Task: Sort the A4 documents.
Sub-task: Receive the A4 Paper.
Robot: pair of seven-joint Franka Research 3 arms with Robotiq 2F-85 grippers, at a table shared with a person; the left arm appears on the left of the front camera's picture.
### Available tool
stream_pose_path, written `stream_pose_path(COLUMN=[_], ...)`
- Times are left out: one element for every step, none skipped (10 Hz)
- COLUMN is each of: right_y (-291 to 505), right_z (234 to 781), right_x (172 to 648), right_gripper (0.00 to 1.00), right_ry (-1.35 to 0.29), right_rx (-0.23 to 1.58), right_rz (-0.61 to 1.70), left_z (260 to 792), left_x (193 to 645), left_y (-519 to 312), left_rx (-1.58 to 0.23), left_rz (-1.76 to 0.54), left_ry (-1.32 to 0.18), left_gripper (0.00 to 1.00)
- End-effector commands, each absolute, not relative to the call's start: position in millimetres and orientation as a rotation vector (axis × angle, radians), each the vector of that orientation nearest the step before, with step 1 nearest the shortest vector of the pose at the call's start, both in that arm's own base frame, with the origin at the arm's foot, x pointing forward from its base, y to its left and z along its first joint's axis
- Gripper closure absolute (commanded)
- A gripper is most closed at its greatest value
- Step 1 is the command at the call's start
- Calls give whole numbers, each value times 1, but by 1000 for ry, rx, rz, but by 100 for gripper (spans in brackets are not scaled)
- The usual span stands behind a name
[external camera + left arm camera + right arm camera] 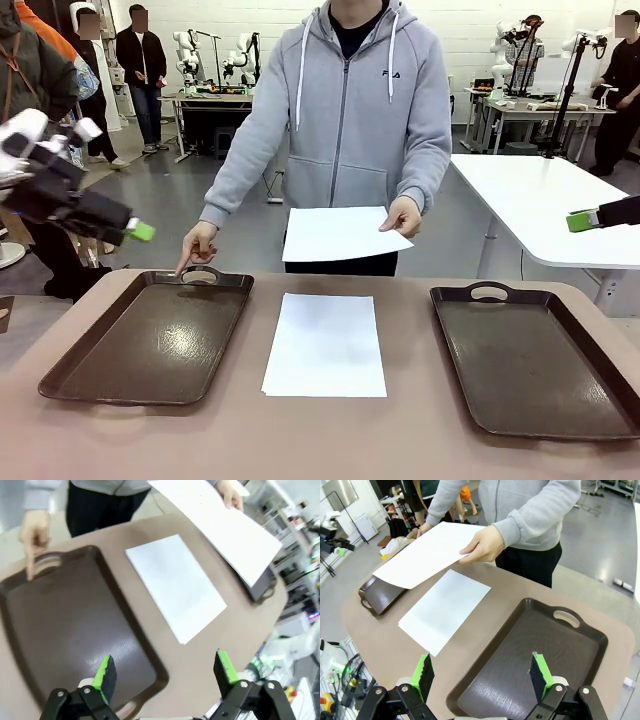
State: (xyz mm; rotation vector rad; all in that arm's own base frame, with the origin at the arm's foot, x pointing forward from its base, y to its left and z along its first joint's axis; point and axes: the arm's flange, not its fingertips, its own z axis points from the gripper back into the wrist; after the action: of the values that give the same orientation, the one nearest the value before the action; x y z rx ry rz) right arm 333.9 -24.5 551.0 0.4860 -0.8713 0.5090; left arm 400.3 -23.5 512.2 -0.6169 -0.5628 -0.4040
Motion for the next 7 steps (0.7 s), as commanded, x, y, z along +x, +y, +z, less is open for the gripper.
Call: stream_pose_path(right_y=[-24, -24, -24, -24, -24, -24, -24], right_z=[549, 549, 549, 549, 549, 549, 549], right_x=[335, 335, 335, 335, 335, 335, 335], right_gripper=[0, 0, 0, 0, 0, 0, 0], right_ry=[-869, -869, -869, -869, -869, -869, -869], right_rx=[497, 497, 497, 497, 497, 497, 497], right_rz=[513, 513, 513, 513, 513, 513, 513], left_z=[503, 494, 488, 487, 482, 472, 462], left_x=[462, 484, 508, 525, 539, 552, 562], left_y=[-36, -48, -59, -69, -79, -90, -106], left_rx=[-767, -780, -839, -890, -945, -1006, -1057], left_rz=[-312, -295, -267, -261, -250, -232, -221], left_ry=[-535, -529, -517, -525, -505, -468, -417], left_gripper=[0, 0, 0, 0, 0, 0, 0])
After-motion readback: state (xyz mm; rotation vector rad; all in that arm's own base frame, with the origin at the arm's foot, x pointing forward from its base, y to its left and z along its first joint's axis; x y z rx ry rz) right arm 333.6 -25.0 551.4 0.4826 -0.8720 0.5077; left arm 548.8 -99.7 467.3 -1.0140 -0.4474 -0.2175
